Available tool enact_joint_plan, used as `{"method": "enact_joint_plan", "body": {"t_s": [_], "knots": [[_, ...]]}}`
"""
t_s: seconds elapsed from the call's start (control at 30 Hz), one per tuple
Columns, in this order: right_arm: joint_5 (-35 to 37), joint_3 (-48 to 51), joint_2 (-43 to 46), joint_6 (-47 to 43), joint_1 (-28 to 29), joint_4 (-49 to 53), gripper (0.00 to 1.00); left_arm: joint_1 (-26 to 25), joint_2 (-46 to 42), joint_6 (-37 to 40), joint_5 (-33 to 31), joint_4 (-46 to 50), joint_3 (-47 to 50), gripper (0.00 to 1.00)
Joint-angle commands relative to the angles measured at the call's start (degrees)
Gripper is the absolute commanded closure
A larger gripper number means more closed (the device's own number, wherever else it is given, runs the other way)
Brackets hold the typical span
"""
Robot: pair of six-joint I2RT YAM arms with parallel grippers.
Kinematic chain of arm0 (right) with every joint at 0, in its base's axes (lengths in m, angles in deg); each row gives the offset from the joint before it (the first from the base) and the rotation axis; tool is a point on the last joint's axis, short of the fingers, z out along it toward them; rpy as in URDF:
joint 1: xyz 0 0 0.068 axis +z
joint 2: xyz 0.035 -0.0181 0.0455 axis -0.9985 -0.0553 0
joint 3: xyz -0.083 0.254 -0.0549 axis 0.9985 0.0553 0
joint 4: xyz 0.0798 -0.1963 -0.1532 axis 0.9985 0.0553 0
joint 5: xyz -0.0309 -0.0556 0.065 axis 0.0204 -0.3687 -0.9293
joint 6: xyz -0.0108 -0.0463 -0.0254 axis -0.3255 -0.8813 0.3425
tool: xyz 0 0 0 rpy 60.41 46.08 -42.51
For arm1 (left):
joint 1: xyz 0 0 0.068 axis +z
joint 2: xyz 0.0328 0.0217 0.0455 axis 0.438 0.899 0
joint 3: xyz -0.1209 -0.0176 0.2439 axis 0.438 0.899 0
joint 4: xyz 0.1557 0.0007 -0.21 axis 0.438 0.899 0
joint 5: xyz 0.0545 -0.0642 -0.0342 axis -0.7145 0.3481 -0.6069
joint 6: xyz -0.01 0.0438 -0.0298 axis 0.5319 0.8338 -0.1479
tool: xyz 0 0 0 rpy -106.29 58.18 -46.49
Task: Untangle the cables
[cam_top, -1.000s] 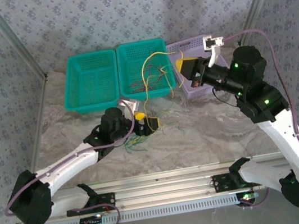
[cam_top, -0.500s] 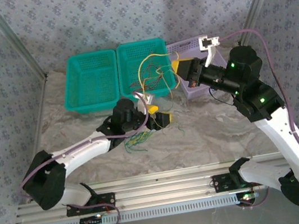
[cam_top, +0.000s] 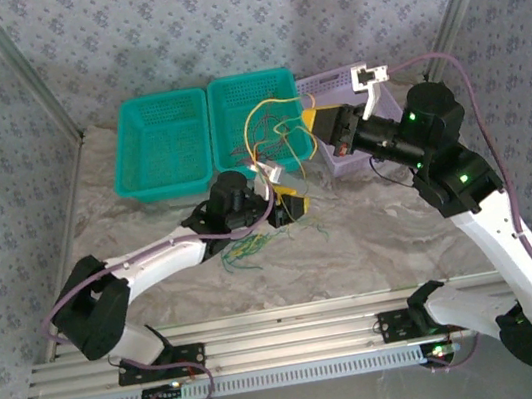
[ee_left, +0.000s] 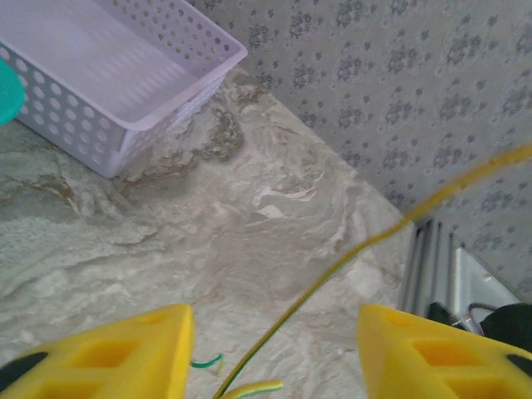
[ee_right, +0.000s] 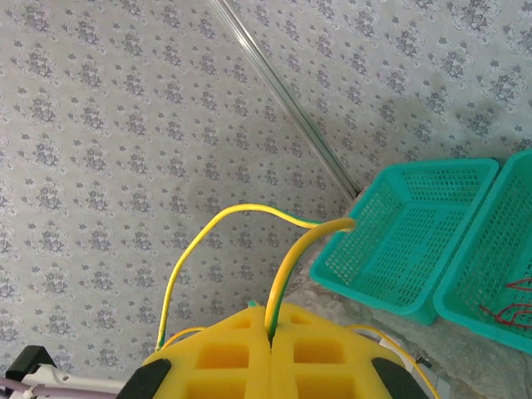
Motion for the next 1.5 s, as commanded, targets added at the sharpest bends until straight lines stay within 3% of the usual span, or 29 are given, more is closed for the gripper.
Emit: {"method": "enact_joint_plan", "body": {"t_s": [0.0, 0.1, 0.23, 0.3, 0.4, 0.43, 0.57, 0.8, 0.83, 0.9, 0.93, 1.17, 1.47], "knots": [[-1.0, -0.3, 0.4, 0.7, 0.3, -1.6, 1.00, -0.2, 0.1, 0.3, 1.3, -1.6, -1.8, 0.62], [-0.7, 0.0, 0.6, 0.6, 0.3, -1.5, 1.00, -0.3, 0.3, 0.1, 1.5, -2.0, -1.5, 0.73], [-0.2, 0.5, 0.8, 0.4, 0.2, -1.6, 1.00, -0.3, 0.9, -0.6, 2.2, -2.8, -1.4, 0.78], [-0.1, 0.6, 0.9, 0.4, 0.2, -1.6, 1.00, -0.2, 1.0, -1.0, 2.4, -3.5, -1.3, 0.68], [-0.3, 0.6, 1.0, 0.3, 0.2, -1.7, 1.00, -0.3, 1.8, -1.0, 4.1, -3.6, -1.7, 0.40], [-0.4, 0.6, 1.0, 0.3, 0.2, -1.8, 1.00, -0.2, 2.1, -1.0, 4.5, -3.4, -2.0, 0.38], [-0.4, 0.4, 1.0, 0.4, 0.1, -1.9, 1.00, -0.4, 2.8, -0.3, 5.4, -2.9, -2.6, 0.34], [-1.7, 1.0, 0.7, 0.8, 0.4, -2.9, 1.00, -0.6, 3.9, 2.6, 3.8, 0.8, -5.5, 0.37], [-1.7, 1.0, 0.7, 0.8, 0.4, -2.8, 1.00, -0.6, 3.9, 2.9, 3.9, 1.0, -5.9, 0.39], [-1.7, 1.1, 0.9, 2.1, 0.4, -3.0, 1.00, -0.6, 4.1, 2.9, 4.6, 1.1, -6.5, 0.63], [-1.6, 1.1, 1.0, 2.2, 0.4, -2.9, 1.00, -0.6, 4.3, 3.0, 4.8, 1.3, -6.7, 0.71], [1.4, 0.8, 1.9, 1.8, 0.3, -0.9, 1.00, -0.6, 3.6, 3.4, 5.8, 3.1, -6.9, 1.00], [13.3, 1.2, 3.1, -4.0, -5.0, 4.8, 1.00, -0.6, -5.0, 2.7, 2.9, 4.2, 0.8, 1.00]]}}
